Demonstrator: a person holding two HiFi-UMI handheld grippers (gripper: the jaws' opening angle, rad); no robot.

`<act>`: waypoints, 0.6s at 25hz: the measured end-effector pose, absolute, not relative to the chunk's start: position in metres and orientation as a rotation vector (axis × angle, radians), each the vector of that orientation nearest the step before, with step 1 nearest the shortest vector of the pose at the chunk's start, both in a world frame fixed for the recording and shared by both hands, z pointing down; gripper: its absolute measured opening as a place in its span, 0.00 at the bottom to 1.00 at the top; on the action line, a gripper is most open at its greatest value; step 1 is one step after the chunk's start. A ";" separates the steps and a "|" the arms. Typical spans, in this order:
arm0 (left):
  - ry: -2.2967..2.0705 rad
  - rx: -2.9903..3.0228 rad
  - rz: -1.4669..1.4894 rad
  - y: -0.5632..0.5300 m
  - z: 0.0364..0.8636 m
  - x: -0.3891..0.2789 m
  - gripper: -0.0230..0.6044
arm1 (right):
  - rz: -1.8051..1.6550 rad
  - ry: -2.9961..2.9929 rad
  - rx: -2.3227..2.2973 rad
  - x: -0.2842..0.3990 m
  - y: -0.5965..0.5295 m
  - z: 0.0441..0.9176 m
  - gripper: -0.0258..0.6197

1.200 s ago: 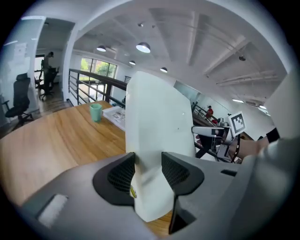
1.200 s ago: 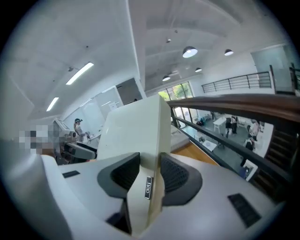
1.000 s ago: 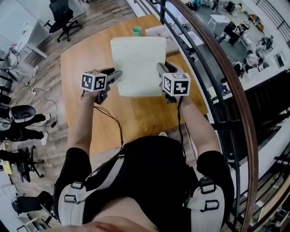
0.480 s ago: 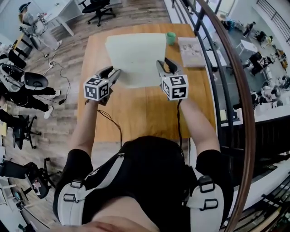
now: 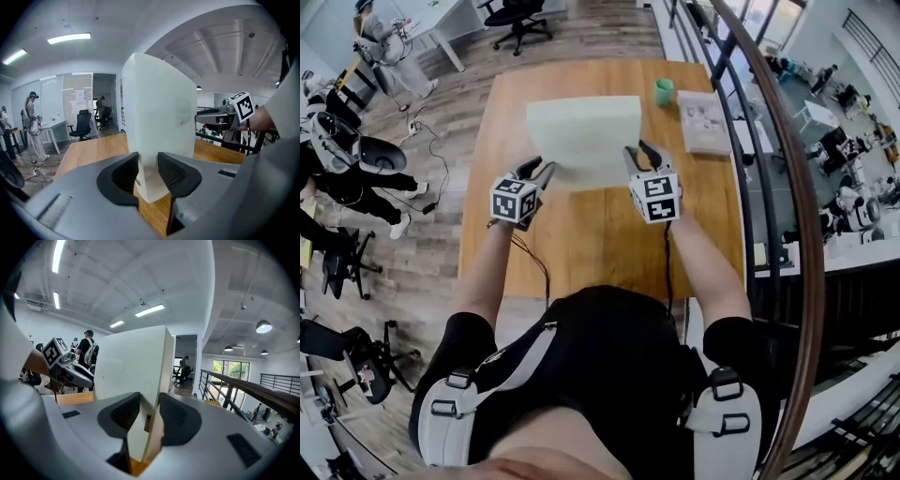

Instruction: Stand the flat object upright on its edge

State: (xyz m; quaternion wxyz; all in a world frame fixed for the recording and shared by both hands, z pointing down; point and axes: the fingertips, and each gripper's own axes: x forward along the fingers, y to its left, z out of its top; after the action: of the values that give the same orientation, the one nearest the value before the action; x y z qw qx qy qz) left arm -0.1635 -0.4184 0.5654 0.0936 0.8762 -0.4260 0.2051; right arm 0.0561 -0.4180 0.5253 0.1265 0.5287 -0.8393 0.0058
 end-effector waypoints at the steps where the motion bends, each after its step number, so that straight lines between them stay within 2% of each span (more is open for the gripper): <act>1: -1.263 2.598 0.620 -0.417 0.570 -0.163 0.24 | 0.020 -2.431 1.538 0.057 -0.417 0.530 0.25; 6: -1.229 2.576 0.674 -0.411 0.595 -0.153 0.21 | 0.052 -2.369 1.549 0.068 -0.410 0.554 0.25; 15: -1.157 2.546 0.731 -0.399 0.628 -0.145 0.21 | 0.062 -2.346 1.564 0.077 -0.398 0.586 0.25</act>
State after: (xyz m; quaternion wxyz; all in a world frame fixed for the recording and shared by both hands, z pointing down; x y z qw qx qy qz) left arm -0.1451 -0.3989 0.6278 0.1254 0.8738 -0.3971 0.2510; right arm 0.0765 -0.3976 0.5856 0.1600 0.5473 -0.8212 0.0217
